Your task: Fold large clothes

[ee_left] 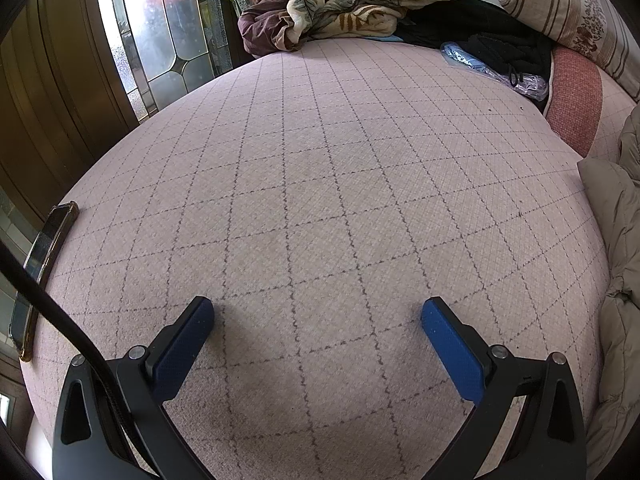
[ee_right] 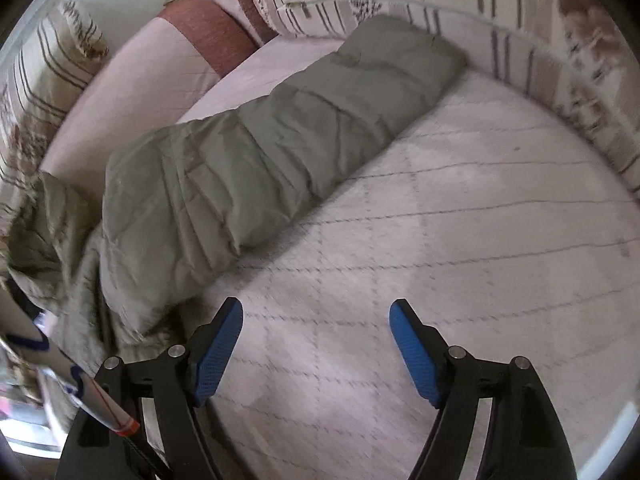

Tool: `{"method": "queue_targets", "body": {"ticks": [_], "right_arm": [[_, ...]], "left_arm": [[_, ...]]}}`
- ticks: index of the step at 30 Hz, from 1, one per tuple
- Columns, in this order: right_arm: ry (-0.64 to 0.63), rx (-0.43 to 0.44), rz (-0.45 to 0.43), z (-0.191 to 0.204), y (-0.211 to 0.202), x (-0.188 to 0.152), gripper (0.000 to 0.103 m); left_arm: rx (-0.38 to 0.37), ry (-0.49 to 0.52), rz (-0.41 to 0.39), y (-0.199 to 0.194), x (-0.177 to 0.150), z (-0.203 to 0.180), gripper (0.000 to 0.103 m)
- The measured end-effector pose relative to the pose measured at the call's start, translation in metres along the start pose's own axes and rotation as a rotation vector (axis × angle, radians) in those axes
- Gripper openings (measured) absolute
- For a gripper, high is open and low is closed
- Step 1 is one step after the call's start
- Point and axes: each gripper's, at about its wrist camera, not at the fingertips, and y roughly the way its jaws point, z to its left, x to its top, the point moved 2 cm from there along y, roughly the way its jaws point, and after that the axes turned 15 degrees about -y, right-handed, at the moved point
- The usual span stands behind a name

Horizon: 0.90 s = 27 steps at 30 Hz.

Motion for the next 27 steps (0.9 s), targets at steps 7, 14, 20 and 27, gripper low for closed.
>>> {"method": "queue_targets", "body": {"ticks": [7, 14, 20, 27], "right_arm": [[0.121, 0.051, -0.041, -0.021, 0.025, 0.037, 0.083], [0.259, 0.057, -0.096, -0.048, 0.041, 0.078, 0.084], [0.202, -0.078, -0.05, -0.042, 0.04, 0.114, 0.019], [-0.008, -0.157, -0.176, 0.011, -0.031, 0.138, 0.01]], "left_arm": [[0.0, 0.0, 0.001, 0.0, 0.0, 0.0, 0.103], [0.0, 0.0, 0.0, 0.0, 0.0, 0.0, 0.103], [-0.003, -0.003, 0.0, 0.001, 0.0, 0.001, 0.103], [0.014, 0.0, 0.0, 0.002, 0.0, -0.003, 0.103]]}}
